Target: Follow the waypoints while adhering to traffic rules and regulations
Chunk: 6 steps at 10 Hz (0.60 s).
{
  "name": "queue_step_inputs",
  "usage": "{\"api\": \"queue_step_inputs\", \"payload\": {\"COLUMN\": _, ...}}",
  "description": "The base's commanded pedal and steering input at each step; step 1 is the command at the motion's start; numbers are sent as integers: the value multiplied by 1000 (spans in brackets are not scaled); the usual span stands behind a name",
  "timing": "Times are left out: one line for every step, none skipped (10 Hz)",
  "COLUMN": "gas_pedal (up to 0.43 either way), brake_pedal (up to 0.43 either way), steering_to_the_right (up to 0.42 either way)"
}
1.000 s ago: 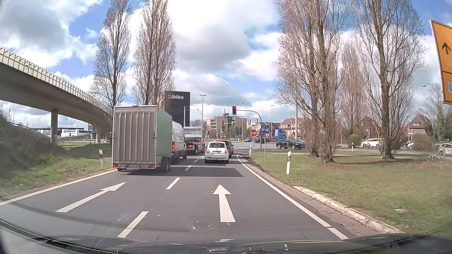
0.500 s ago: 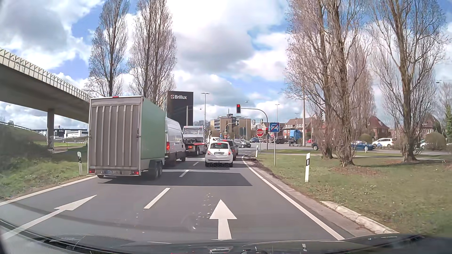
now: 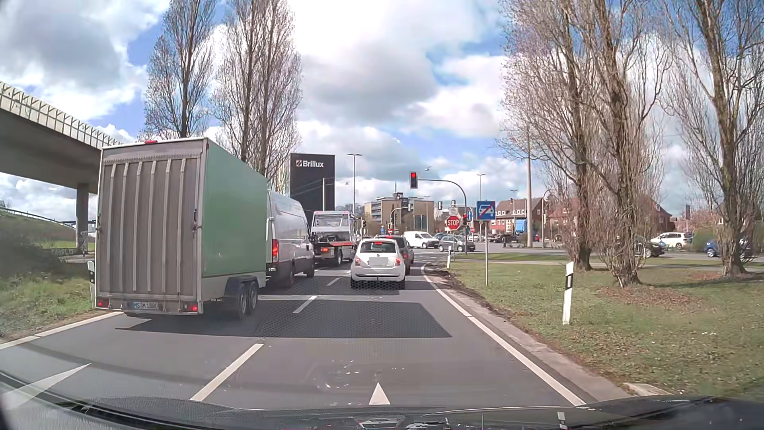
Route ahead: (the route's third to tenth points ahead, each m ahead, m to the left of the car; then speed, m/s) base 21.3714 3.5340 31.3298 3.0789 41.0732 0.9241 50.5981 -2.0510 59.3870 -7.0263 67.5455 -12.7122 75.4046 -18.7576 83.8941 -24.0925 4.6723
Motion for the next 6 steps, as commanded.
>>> {"api": "queue_step_inputs", "payload": {"gas_pedal": 0, "brake_pedal": 6, "steering_to_the_right": -50}}
{"api": "queue_step_inputs", "payload": {"gas_pedal": 0, "brake_pedal": 37, "steering_to_the_right": -50}}
{"api": "queue_step_inputs", "payload": {"gas_pedal": 0, "brake_pedal": 67, "steering_to_the_right": -46}}
{"api": "queue_step_inputs", "payload": {"gas_pedal": 0, "brake_pedal": 91, "steering_to_the_right": -36}}
{"api": "queue_step_inputs", "payload": {"gas_pedal": 0, "brake_pedal": 104, "steering_to_the_right": -19}}
{"api": "queue_step_inputs", "payload": {"gas_pedal": 0, "brake_pedal": 110, "steering_to_the_right": -4}}
